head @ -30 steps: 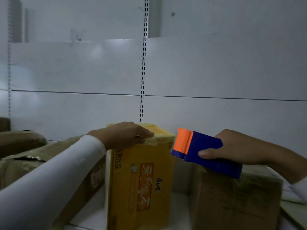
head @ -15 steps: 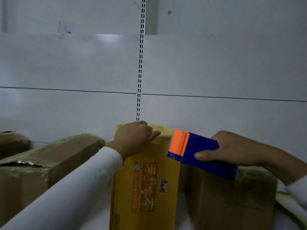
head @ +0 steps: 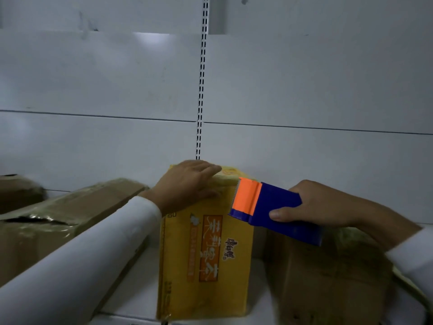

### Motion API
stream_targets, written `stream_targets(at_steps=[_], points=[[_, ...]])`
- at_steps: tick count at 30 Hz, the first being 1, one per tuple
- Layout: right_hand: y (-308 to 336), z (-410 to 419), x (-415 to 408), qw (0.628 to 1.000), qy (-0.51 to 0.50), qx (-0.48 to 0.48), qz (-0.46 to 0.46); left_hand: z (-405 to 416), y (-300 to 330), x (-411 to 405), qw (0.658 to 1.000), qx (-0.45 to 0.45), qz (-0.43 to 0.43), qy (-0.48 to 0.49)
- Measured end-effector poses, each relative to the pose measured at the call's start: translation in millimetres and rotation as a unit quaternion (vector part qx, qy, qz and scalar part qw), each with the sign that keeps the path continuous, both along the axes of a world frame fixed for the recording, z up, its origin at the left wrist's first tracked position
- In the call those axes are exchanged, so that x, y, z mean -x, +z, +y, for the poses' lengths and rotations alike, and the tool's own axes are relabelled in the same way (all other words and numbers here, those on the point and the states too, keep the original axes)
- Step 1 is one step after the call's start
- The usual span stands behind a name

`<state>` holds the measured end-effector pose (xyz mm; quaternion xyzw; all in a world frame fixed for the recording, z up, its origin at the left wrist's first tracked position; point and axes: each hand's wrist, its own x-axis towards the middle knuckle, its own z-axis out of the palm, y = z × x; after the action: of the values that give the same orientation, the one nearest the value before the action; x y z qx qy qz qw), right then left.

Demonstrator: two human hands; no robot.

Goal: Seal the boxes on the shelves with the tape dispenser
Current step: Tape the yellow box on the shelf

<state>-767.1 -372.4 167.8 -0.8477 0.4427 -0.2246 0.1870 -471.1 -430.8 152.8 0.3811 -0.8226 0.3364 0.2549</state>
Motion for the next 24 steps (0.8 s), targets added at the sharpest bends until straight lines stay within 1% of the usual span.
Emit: stream_targets(at_steps=[2, 3, 5, 7, 9, 11, 13, 15, 17, 19, 24], points=[[-2.8, -1.3, -4.3, 1.000, 0.019, -0.001, 0.003, 16.9, -6.9, -3.8, 0.993, 0.013, 0.078, -0.084], [-3.8, -2.0, -6.7, 1.000, 0.024, 0.000, 0.007, 26.7, -12.4, -4.8, 0.983, -0.006, 0.134, -0.121], [-5.3, -3.5, -12.8, 0.999, 0.036, 0.004, 0.017, 44.3, -23.6, -6.7, 0.955, -0.113, 0.226, -0.158], [-7.2, -5.7, -20.1, 0.998, 0.050, 0.002, 0.023, 56.5, -32.2, -7.7, 0.934, -0.224, 0.240, -0.144], [-9.7, -8.9, -27.7, 0.998, 0.062, -0.001, 0.028, 65.1, -36.2, -7.5, 0.914, -0.290, 0.236, -0.155], [-12.1, -12.8, -33.9, 0.997, 0.073, 0.000, 0.037, 71.4, -37.0, -7.1, 0.890, -0.332, 0.240, -0.202], [-14.8, -16.6, -38.1, 0.996, 0.079, 0.008, 0.049, 74.3, -38.9, -7.8, 0.865, -0.360, 0.262, -0.230], [-17.0, -20.6, -40.1, 0.995, 0.085, 0.013, 0.053, 74.2, -41.7, -9.9, 0.839, -0.380, 0.314, -0.228], [-18.6, -23.3, -41.3, 0.995, 0.087, 0.014, 0.054, 71.5, -46.3, -12.2, 0.822, -0.385, 0.356, -0.220], [-20.1, -24.7, -42.2, 0.994, 0.090, 0.014, 0.057, 70.1, -50.1, -12.9, 0.817, -0.383, 0.375, -0.211], [-21.5, -24.9, -43.1, 0.993, 0.096, 0.011, 0.061, 69.2, -54.1, -11.6, 0.823, -0.372, 0.386, -0.186]])
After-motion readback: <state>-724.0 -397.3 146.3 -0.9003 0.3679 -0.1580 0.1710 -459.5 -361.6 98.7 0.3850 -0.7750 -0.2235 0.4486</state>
